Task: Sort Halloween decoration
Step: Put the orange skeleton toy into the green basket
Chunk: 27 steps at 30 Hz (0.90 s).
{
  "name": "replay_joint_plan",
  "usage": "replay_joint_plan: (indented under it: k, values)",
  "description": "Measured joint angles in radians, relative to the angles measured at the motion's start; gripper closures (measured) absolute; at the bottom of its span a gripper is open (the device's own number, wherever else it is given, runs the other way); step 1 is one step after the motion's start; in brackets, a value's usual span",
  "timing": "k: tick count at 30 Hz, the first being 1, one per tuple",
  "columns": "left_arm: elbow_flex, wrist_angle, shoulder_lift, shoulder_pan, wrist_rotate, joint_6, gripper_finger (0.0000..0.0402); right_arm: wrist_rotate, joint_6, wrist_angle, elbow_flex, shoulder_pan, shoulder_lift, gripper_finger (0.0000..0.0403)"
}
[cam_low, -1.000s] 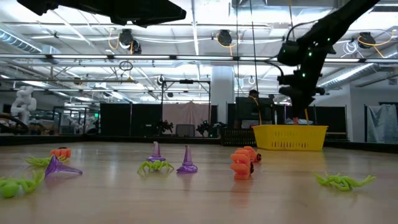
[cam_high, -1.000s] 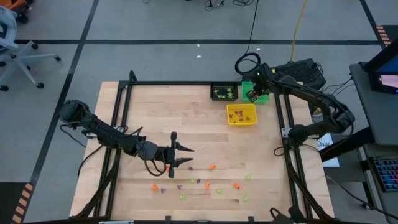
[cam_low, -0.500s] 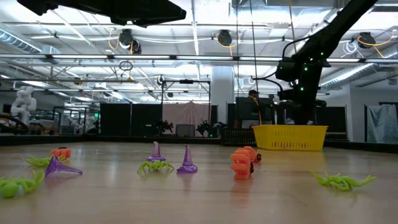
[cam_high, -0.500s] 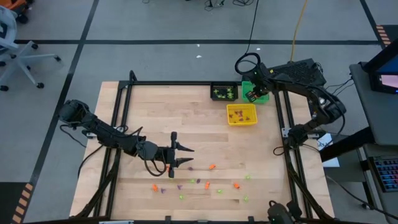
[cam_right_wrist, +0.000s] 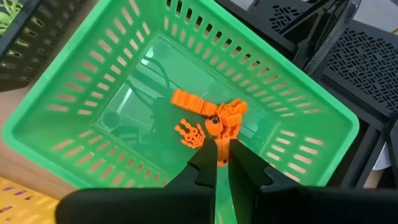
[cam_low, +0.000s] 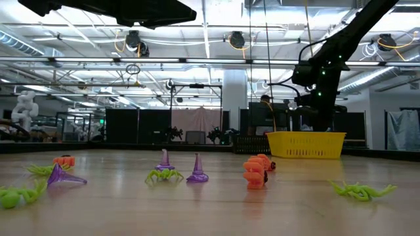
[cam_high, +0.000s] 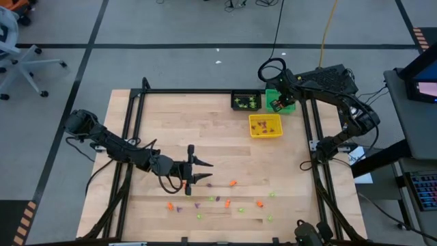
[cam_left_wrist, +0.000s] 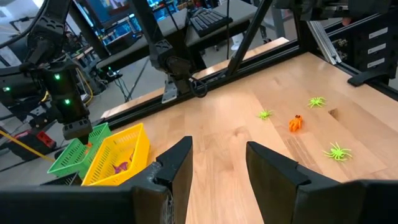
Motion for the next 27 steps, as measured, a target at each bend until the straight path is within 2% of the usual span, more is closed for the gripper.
replay_joint_plan:
  k: [18,21,27]
  values:
    - [0.000,0.000,0.000,0.000,0.000,-0.002,0.0249,-0.001,0.010,-0.021,0.000,-0.005,0.000,0.0392]
    - [0.000,0.000,0.000,0.000,0.000,-0.002,0.0249,-0.001,0.013,-0.021,0.000,-0.005,0.000,0.0378]
    - [0.000,-0.002,0.000,0.000,0.000,-0.002,0.0249,-0.001,0.004,-0.021,0.000,-0.005,0.000,0.0323]
